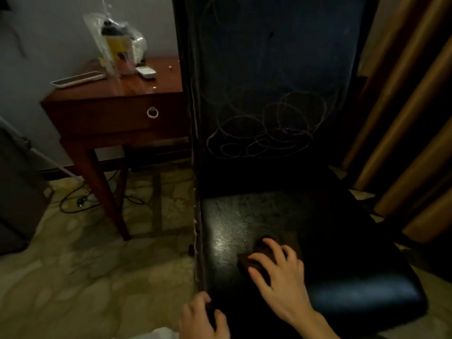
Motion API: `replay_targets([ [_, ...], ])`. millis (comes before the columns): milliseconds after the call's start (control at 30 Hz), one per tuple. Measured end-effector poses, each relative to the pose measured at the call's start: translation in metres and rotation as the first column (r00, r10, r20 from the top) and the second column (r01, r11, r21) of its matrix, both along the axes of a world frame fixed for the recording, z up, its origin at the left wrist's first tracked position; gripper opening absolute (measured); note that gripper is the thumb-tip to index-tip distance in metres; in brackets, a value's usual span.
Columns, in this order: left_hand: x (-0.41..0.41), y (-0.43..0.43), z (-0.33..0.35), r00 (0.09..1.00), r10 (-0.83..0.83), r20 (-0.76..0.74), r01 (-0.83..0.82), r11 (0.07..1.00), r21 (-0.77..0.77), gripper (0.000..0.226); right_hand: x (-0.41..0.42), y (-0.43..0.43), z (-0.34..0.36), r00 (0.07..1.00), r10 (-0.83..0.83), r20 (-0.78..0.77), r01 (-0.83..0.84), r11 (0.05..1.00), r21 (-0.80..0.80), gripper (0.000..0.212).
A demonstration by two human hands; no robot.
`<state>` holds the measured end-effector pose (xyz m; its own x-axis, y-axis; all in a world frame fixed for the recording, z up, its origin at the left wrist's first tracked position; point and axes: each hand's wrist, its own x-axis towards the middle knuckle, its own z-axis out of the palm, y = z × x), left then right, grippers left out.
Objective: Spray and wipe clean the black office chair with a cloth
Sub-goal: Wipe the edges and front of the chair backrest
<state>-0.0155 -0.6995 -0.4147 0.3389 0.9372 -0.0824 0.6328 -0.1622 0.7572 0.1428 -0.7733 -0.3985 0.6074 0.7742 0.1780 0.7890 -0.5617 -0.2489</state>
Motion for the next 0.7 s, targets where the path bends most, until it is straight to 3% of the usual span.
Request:
replay_targets([
  [100,0.003,-0.041,0.008,1.000,-0.030,-0.009,0.030,0.999,-0.019,0.038,0.003,-0.014,0.001,0.998,-0.041,0.054,0.040,0.999,0.010,0.022],
  [200,0.004,-0.091,-0.002,0.967,-0.248,0.054,0.247,0.969,0.024,0.041,0.001,-0.027,0.005,0.990,-0.134,-0.054,0.135,0.991,0.021,0.030],
  [300,0.005,-0.129,-0.046,0.953,-0.297,0.050,0.298,0.954,-0.018,0.042,-0.006,-0.046,0.011,0.974,-0.161,-0.157,0.175,0.981,0.084,0.033],
  [367,0.011,-0.132,-0.030,0.936,-0.340,0.090,0.352,0.904,-0.241,0.040,-0.009,-0.061,0.014,0.970,-0.150,-0.194,0.177,0.975,0.134,0.039],
  [467,0.011,-0.127,0.004,0.929,-0.321,0.187,0.363,0.890,-0.277,0.031,-0.013,-0.076,0.017,0.961,-0.147,-0.236,0.194,0.961,0.194,0.050],
  [533,-0.004,-0.100,0.029,0.937,-0.240,0.252,0.316,0.890,-0.329,0.036,-0.015,-0.079,0.016,0.947,-0.170,-0.274,0.230,0.951,0.205,0.054],
  [600,-0.031,-0.062,0.046,0.945,-0.104,0.310,0.195,0.940,-0.278,0.031,-0.020,-0.077,0.013,0.934,-0.202,-0.293,0.257,0.952,0.163,0.052],
  [700,-0.064,-0.007,0.068,0.949,0.036,0.312,0.015,0.987,-0.159,0.026,-0.021,-0.073,0.002,0.958,-0.205,-0.200,0.233,0.964,0.131,0.043],
])
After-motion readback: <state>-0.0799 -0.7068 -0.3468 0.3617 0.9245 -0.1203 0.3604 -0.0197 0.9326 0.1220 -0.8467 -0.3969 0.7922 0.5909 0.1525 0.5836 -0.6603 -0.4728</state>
